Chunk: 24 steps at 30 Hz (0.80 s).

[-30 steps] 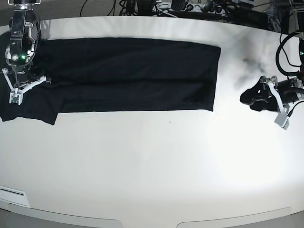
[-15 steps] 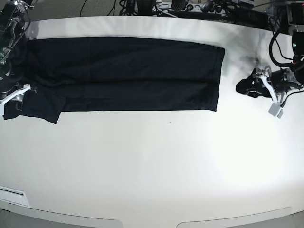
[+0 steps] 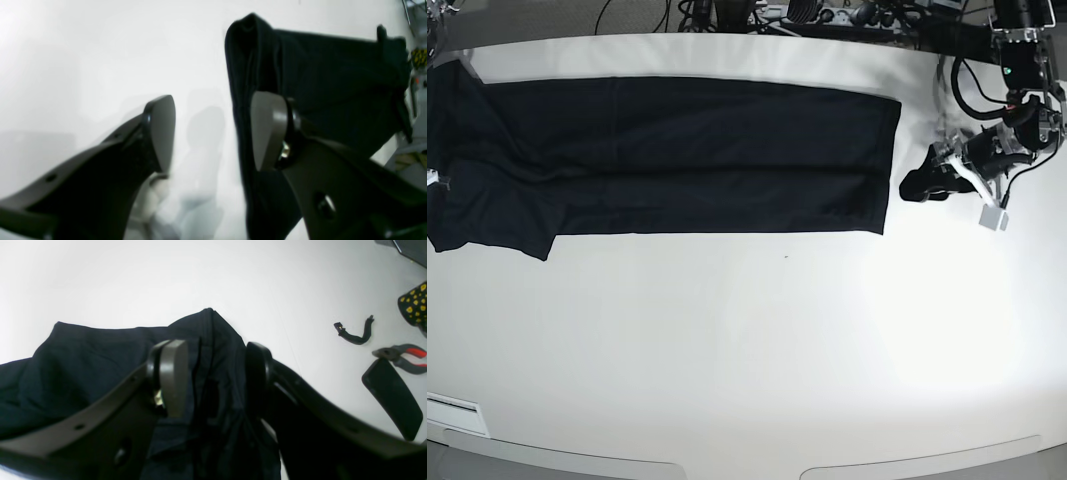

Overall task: Fold the T-shirt properly
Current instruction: 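Grasp the strip's end with the left gripper and drag it toward the right gripper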

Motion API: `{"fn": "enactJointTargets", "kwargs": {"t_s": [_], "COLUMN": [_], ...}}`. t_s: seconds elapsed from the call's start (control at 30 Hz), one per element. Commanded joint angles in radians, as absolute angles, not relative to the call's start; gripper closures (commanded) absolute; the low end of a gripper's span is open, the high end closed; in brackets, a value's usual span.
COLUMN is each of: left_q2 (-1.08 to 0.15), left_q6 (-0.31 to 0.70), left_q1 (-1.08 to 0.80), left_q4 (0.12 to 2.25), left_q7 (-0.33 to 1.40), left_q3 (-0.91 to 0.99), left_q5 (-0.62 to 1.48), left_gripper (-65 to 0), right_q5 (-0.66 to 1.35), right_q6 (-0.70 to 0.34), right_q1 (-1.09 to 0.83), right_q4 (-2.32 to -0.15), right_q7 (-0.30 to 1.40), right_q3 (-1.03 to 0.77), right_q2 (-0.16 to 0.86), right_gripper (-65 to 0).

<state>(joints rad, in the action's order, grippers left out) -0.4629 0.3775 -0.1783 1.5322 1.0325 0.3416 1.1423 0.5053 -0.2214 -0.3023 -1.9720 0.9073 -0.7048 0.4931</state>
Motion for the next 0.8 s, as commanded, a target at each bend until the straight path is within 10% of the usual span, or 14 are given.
{"fn": "enactJointTargets", "kwargs": {"t_s": [0.0, 0.63, 0.77], "left_q2": [-0.461, -0.273, -0.24], "left_q6": [0.365, 0.364, 0.309], "left_q1": [-0.191, -0.202, -0.184], "left_q4": [1.535, 1.537, 1.537], "left_q7": [1.069, 1.034, 1.012], "left_q3": [0.34, 0.184, 0.184], "left_q5": [1.1, 1.015, 0.97], "left_gripper": [-37.7, -37.0, -13.8], "right_q5": [0.502, 0.501, 0.501], "right_q6": [-0.22, -0.221, -0.221], "right_q1": [-0.297, -0.297, -0.297], "right_q4": [-1.99, -1.99, -1.99], "right_q7": [0.887, 0.884, 0.884], "right_q3": [-0.715, -0.715, -0.715], "right_q2": [0.517, 0.578, 0.589], "right_gripper": [-30.2, -30.2, -30.2]}}
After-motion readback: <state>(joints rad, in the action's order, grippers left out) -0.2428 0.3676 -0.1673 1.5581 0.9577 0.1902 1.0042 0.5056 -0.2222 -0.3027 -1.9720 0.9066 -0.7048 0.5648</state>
